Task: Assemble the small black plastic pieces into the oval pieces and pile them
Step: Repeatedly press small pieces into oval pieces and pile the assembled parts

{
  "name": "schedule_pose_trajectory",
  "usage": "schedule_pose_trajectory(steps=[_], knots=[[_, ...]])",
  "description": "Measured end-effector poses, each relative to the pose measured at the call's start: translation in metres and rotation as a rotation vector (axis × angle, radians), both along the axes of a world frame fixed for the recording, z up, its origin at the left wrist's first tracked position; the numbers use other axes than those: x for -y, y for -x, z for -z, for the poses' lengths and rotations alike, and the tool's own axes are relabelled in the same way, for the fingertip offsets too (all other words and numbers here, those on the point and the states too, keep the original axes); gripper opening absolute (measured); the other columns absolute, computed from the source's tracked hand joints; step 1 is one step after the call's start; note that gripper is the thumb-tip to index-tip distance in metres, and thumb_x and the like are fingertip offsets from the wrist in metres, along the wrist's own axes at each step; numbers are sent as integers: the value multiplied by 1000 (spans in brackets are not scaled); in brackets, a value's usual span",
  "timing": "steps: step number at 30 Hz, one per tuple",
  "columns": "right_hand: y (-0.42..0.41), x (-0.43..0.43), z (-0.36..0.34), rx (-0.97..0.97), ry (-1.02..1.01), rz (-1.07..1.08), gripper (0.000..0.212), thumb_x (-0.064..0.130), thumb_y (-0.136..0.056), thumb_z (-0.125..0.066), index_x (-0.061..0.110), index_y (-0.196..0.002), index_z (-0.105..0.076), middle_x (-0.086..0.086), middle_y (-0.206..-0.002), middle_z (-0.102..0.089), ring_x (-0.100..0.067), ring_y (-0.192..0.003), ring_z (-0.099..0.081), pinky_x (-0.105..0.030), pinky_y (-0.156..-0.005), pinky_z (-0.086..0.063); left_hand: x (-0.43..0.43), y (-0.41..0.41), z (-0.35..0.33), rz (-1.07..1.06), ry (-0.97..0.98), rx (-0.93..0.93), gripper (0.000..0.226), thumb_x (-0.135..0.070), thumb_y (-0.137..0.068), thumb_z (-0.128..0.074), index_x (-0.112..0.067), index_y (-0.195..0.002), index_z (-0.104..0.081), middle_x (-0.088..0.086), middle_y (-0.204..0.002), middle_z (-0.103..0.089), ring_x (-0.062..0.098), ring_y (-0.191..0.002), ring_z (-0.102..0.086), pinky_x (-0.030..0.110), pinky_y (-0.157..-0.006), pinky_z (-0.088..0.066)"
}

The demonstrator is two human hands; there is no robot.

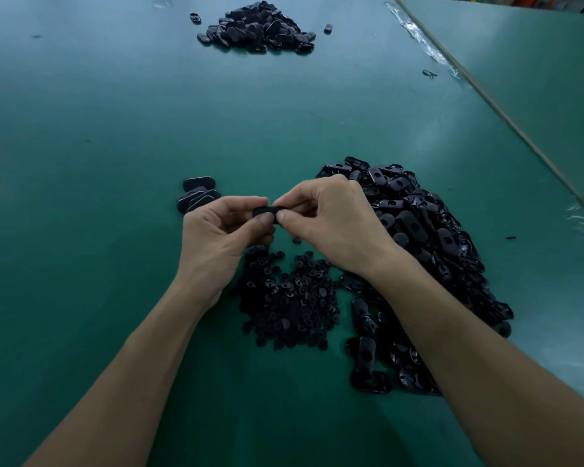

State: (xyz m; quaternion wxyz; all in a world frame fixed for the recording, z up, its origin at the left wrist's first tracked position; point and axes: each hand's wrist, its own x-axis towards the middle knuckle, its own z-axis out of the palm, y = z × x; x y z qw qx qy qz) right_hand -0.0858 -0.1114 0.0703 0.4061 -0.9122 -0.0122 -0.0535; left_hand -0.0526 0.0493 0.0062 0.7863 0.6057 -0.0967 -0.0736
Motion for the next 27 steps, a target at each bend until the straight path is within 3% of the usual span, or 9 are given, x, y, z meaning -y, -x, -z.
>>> schedule_pose_trajectory(steps=[6,13,19,23,27], knots=[[2,-2,-1,-6,1,28,12,14,-87,-72,16,-95,-79,18,-68,-68,8,-66,-66,-14,-69,-55,0,1,0,-1,-4,18,20,-12,-73,-77,-12,-92,-74,-2,-71,-73,10,-62,-69,21,-64,-58],[1,-2,-2,-44,-14,23,8,15,-87,-72,19,-91,-78,19,-62,-65,9,-63,-64,-8,-63,-49,-1,1,-3,-24,-21,40,19,-12,-72,-78,-11,-90,-73,-2,-69,-73,10,-60,-69,21,-62,-57],[0,-2,-3,-53,-13,2,10,14,-88,-71,19,-91,-78,17,-65,-67,7,-63,-65,-11,-64,-52,0,1,-3,-78,-89,111,18,6,-80,-77,-10,-87,-72,-1,-68,-72,11,-59,-69,20,-60,-56],[-2,-3,-4,-56,-12,0,14,15,-92,-68,18,-102,-77,11,-77,-73,3,-71,-68,-18,-74,-58,-1,0,-2,-105,-125,175,17,1,-81,-77,-11,-91,-73,-3,-72,-75,11,-61,-70,21,-63,-57],[-4,1,3,-95,194,58,32,23,-100,-59,18,-131,-65,-1,-117,-68,-10,-110,-62,-29,-102,-49,-8,-6,3,-325,-210,201,17,-5,-86,-77,-21,-92,-74,-7,-76,-76,14,-66,-72,33,-71,-61]])
